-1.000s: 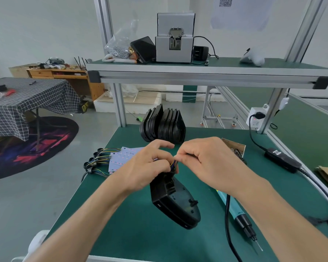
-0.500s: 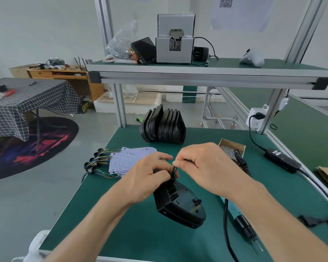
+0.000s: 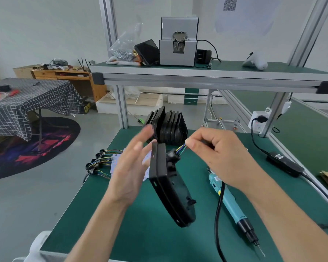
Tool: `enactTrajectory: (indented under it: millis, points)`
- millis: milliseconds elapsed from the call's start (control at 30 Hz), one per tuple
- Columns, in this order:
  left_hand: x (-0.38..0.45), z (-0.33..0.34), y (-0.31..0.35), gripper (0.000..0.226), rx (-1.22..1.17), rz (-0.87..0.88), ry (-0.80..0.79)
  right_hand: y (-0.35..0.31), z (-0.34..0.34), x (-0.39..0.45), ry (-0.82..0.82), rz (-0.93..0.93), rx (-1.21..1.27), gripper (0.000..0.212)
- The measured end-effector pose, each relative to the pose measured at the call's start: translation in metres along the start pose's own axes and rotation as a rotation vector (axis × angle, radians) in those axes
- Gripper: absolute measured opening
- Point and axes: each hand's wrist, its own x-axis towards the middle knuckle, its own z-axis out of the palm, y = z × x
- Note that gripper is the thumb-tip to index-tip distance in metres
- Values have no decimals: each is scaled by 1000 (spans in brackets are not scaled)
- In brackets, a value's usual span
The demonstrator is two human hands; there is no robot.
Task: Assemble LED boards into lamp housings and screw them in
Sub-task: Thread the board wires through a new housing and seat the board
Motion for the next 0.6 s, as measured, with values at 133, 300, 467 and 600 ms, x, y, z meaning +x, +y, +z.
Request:
enactTrajectory:
  millis: [133, 300, 467, 600]
  points:
    - [-24, 21, -25, 111, -28, 101, -25, 3, 1, -1, 67, 32, 137, 21]
    - [-26, 52, -36, 119, 156, 149, 43, 11, 0, -4, 82, 114, 317, 23]
    - [-22, 55, -35, 118, 164, 173, 125, 15, -14, -12, 10, 70, 115, 13]
    - [-22, 56, -34, 113, 142, 119, 164, 11, -2, -19, -37, -6, 44, 24]
